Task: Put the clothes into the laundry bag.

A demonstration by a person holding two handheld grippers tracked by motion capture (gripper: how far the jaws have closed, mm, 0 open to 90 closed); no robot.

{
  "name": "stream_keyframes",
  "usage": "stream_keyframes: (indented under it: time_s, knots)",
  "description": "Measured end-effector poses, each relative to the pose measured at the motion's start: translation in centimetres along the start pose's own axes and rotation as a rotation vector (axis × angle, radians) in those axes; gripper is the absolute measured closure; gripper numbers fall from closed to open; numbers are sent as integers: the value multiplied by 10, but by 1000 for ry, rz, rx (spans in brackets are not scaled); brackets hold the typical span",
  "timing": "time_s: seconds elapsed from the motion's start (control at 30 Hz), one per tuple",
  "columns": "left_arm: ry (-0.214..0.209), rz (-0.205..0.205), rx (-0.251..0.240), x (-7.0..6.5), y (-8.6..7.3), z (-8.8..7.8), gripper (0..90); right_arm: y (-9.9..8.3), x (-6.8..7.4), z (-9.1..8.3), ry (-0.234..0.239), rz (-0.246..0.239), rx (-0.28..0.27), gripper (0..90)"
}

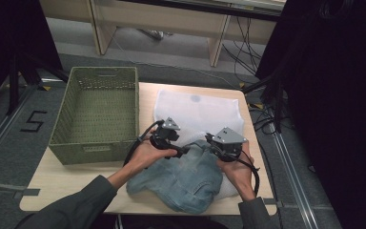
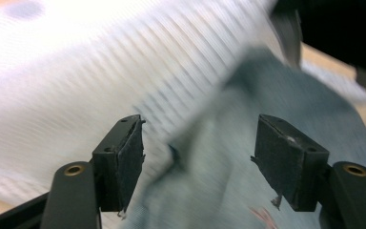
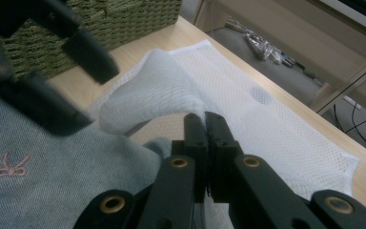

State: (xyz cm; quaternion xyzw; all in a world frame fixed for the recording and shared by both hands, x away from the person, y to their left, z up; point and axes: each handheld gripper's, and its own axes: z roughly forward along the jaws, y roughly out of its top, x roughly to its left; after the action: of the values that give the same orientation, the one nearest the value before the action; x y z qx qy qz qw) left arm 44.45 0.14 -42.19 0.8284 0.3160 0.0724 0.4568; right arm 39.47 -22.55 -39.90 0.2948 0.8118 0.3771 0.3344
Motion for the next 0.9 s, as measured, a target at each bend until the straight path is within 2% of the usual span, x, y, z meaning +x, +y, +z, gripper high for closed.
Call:
stream_keyframes:
  time_s: [0.1,0.13,0.23,0.3,0.33,0.37,0.4,0.47,0.53,0.6,0.63,0.67,0.7,0.73,0.77,0.8,0.83,0.9]
  knots:
    - [-12,-2,-15,5,3,6,423,1,2,0,-3,9,-4,898]
    - [-17,5,-14,7,4,11,423,1,1,1,7,7,-1,898]
    - [-42,65,9,4,2,36,446,2,2,2,8,4,5,897]
    - [-30,79,19,3,1,41,450,2,2,3,5,7,0,897]
    - [-21,85,19,4,0,44,495,2,2,3,5,8,1,897]
    - [25,93,-4,8,1,44,688,1,3,3,4,12,10,897]
    - [43,91,-14,10,2,41,766,1,3,4,5,9,7,896]
    - [61,94,-35,15,4,31,824,0,4,6,11,8,15,896]
    - [71,110,-30,17,5,25,847,-1,4,7,16,9,20,895]
    - [70,130,-13,24,4,9,854,-2,8,11,35,1,25,884]
    - [70,130,-13,24,4,9,856,-2,11,11,45,7,27,866]
    - [61,143,5,28,2,2,857,-1,14,11,53,7,12,825]
    - [48,141,12,31,2,0,856,1,16,11,79,15,11,763]
    - [48,141,12,31,2,0,856,3,20,10,132,44,23,687]
    - [43,134,9,34,1,-3,856,5,24,9,162,50,20,620]
    - [43,134,9,34,1,-3,856,5,24,9,162,50,20,620]
    - [31,126,11,36,0,-3,856,11,35,6,216,62,6,484]
    - [0,111,1,39,-1,1,856,15,47,5,324,57,5,433]
